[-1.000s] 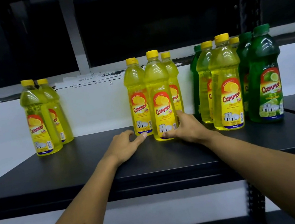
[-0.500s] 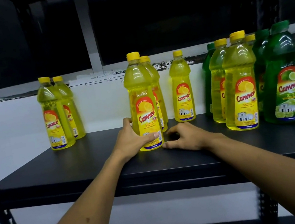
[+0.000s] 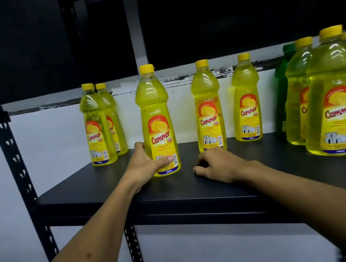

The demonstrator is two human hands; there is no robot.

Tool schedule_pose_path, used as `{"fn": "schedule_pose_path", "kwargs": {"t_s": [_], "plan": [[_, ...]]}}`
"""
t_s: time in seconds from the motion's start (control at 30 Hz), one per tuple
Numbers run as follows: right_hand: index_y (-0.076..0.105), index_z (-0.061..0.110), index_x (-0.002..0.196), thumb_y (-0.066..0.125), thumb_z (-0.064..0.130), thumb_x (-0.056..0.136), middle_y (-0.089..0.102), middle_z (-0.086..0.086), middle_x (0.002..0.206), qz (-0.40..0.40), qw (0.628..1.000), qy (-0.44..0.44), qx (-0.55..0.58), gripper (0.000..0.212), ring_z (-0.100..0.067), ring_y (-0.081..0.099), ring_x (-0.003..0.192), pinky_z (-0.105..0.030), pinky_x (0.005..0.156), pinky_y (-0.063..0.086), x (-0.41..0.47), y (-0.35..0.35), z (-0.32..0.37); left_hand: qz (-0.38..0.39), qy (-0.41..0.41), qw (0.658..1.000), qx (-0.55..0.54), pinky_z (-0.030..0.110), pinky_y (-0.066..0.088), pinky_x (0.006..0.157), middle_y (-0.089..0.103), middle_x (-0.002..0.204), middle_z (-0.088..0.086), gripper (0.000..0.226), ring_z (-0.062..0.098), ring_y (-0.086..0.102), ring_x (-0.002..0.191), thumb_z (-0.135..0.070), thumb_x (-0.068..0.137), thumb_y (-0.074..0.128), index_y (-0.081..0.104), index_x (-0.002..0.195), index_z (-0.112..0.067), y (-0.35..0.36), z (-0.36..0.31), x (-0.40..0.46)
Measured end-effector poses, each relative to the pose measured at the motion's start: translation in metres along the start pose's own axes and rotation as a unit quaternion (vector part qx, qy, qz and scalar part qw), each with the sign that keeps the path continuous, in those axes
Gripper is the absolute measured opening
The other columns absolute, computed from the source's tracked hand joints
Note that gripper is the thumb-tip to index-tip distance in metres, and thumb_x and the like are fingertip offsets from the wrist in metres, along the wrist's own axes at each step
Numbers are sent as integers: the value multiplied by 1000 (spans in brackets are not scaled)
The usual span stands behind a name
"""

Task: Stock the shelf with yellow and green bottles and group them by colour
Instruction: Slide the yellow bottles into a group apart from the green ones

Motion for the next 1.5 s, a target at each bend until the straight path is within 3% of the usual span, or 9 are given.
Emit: {"fn": "schedule_pose_path", "kwargs": {"t_s": [0.23,0.33,0.47,0.57,0.67,0.77,0.87,1.13,1.5], "plan": [[67,12,98,52,42,92,70,-8,102,4,999,-51,3,34,-26,63,93,-42,82,54,44,31,74,-25,-31,998,38,35,50,90,59,115,-4,70,18,61,105,-29,74,83,37,127,-20,-83,31,2],[66,11,95,50,41,92,69,-9,100,7,998,-66,5,34,-26,63,90,-43,82,54,63,45,97,-56,-50,996,46,34,52,86,62,104,-5,58,14,63,93,-30,75,81,42,117,-20,-119,45,3],[65,11,93,49,41,91,68,-9,96,5,998,-69,11,34,-27,63,89,-44,82,53,86,55,107,-85,-63,994,37,45,56,91,69,114,4,79,22,70,97,-47,58,83,53,124,-15,-155,66,11],[66,10,98,51,41,91,67,-10,103,-1,999,-45,16,35,-27,61,97,-41,86,51,99,53,97,-127,-74,989,4,45,54,94,67,116,8,67,25,68,101,-30,69,85,54,125,-10,-172,74,13],[64,11,102,51,43,92,65,-10,111,0,1000,-16,9,37,-27,58,101,-38,88,49,109,54,86,-189,-80,978,-22,43,52,93,61,115,10,63,27,64,102,-9,79,79,42,131,-7,-188,81,17],[61,13,106,48,45,93,64,-9,112,11,1000,-8,11,37,-26,58,101,-39,89,49,112,58,82,-229,-94,968,-22,48,53,94,64,117,12,51,29,65,102,-7,82,75,47,124,-2,-200,92,24],[60,14,108,46,46,94,63,-8,111,9,1000,-6,12,38,-24,58,98,-39,88,50,113,61,79,-258,-95,961,-15,44,52,93,58,113,7,40,26,60,102,-6,87,69,46,120,-8,-203,93,27],[60,16,111,45,48,95,62,-7,113,13,1000,-5,12,39,-24,58,98,-40,87,50,113,63,79,-252,-82,964,21,36,49,86,58,127,13,42,22,57,99,-12,93,64,41,128,-11,-200,91,29],[60,17,110,46,48,94,61,-5,112,3,1000,-3,15,38,-22,58,98,-38,85,50,112,62,76,-251,-76,961,83,31,42,82,58,128,13,41,24,56,103,-15,96,59,43,133,-9,-195,84,27]]}}
Point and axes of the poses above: each hand's wrist, its own x-axis towards the middle knuckle, its own y-axis out of the palm, z = x × y, the point moved 10 cm from there along x, towards the middle knuckle
